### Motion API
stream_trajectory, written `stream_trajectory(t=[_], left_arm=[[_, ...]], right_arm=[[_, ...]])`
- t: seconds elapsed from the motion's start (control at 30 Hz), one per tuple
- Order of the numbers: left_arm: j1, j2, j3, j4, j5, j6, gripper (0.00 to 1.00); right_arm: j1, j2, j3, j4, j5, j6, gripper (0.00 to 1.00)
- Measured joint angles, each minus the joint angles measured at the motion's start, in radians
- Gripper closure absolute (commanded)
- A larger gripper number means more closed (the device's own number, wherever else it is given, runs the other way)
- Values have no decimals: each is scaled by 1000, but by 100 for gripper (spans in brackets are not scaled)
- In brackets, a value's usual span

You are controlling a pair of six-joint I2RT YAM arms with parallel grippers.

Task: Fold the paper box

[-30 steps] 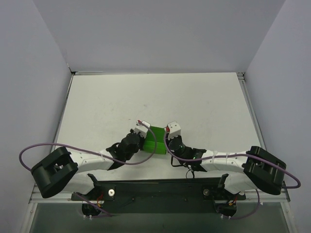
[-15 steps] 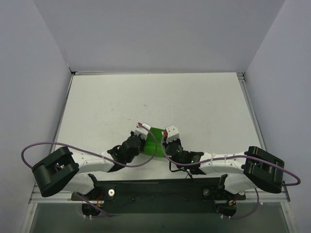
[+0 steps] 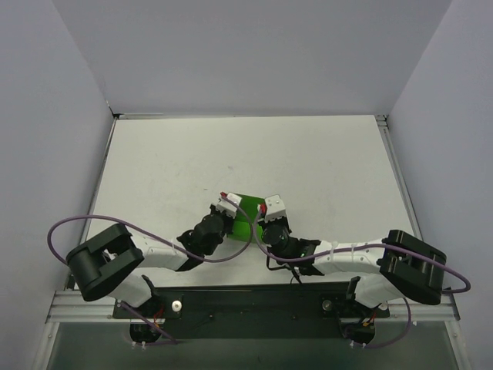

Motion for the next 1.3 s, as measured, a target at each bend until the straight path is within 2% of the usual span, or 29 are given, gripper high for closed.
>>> stream_trajectory(t=[0.3, 0.67, 1.13, 1.3], left_arm=[[-13, 66, -76, 196, -17, -37, 100], [-95, 124, -119, 339, -142, -110, 100], [-164, 115, -169, 367, -204, -227, 100], [-185, 93, -179, 345, -220, -248, 100]], right_arm=[[78, 34, 0, 36, 109, -6, 100], [116, 47, 0, -16, 157, 82, 100], [121, 44, 18, -148, 156, 224, 100], [145, 36, 47, -246, 164, 267, 100]])
